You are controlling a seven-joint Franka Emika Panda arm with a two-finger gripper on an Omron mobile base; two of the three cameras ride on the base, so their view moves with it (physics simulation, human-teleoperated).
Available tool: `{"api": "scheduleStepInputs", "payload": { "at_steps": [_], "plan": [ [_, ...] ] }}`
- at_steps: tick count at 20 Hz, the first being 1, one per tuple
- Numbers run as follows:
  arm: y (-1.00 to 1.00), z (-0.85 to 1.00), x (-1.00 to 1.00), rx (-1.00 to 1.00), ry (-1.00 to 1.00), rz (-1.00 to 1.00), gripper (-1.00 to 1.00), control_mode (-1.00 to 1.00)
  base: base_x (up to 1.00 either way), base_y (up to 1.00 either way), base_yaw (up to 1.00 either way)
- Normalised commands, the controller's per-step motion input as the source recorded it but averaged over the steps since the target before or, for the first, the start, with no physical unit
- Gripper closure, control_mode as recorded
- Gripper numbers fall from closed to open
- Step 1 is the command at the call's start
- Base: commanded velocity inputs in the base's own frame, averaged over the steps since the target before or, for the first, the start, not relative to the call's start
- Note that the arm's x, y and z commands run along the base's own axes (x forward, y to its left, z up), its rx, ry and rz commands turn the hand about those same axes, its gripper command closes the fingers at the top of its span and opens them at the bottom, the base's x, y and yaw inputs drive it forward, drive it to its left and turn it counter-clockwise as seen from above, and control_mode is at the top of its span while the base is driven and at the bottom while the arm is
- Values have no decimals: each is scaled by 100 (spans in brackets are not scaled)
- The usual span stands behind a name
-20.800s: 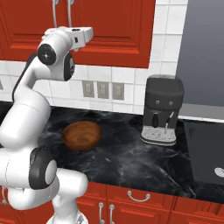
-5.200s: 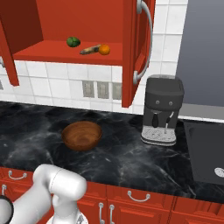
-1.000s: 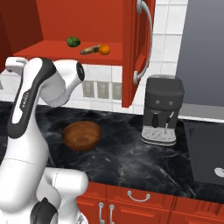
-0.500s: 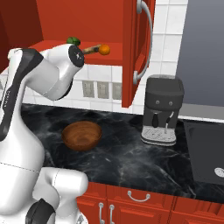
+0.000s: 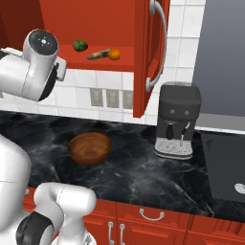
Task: Open the cabinet. Pick the banana and tangerine from the cabinet and place them into the bowl. Then close the cabinet.
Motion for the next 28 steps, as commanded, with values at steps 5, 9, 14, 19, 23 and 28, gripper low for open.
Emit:
{"api": "scheduleStepInputs", "payload": {
  "at_steps": [5, 9, 14, 19, 23, 28],
  "plan": [
    [-10, 6, 2, -19, -1, -20, -100, -100, 0, 0, 0],
    [-29, 16, 5, -12, 0, -22, -100, -100, 0, 0, 0],
    [-38, 5, 3, -12, -4, -20, -100, -100, 0, 0, 0],
    [-34, 0, 6, -13, -11, -12, -100, -100, 0, 0, 0],
    [-34, 5, 3, -4, -6, -6, -100, -100, 0, 0, 0],
    [-30, 10, 0, 0, -3, -4, -100, -100, 0, 0, 0]
  ]
}}
